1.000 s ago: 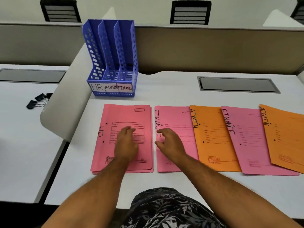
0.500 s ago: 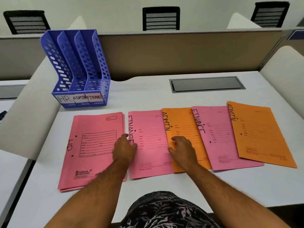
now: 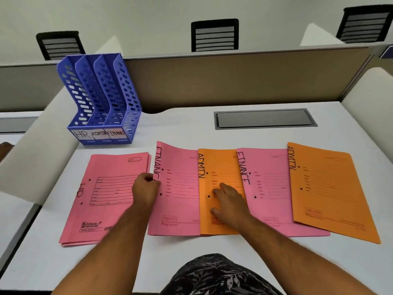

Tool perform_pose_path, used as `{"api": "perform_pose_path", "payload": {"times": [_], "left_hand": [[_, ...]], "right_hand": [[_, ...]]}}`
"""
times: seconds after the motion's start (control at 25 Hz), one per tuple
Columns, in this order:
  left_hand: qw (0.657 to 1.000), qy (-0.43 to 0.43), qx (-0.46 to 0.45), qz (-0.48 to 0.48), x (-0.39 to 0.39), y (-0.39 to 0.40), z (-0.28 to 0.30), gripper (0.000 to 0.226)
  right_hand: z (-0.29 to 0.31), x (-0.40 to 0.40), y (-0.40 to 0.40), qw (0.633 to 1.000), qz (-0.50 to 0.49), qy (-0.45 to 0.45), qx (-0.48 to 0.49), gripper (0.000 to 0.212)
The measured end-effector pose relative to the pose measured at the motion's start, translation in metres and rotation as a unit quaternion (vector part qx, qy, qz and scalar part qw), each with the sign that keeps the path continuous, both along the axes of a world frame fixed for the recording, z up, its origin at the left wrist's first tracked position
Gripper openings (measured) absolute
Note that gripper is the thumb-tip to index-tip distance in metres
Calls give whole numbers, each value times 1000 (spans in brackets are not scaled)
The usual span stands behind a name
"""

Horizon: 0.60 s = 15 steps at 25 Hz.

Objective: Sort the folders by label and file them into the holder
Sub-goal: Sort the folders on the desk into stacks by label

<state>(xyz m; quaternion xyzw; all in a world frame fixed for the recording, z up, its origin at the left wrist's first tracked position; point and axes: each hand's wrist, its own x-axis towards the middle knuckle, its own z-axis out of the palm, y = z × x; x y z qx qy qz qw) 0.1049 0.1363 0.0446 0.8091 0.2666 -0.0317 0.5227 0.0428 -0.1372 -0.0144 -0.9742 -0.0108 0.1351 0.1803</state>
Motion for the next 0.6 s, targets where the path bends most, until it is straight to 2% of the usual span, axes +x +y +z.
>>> {"api": "perform_pose_path", "payload": {"times": [0.24,0.44,0.6], "left_hand": [[979,-138,150,-11,4,-33,75,12],[931,-229,282,-16,3,-49,120,20],[899,-277,336,-43,-4,-62,129,23]], "right_hand": [[-17,-4,-7,998,42,-11,40,80],[-14,6,16,992,91,5,86,82],[-4,17,43,981,138,50,128,84]]}}
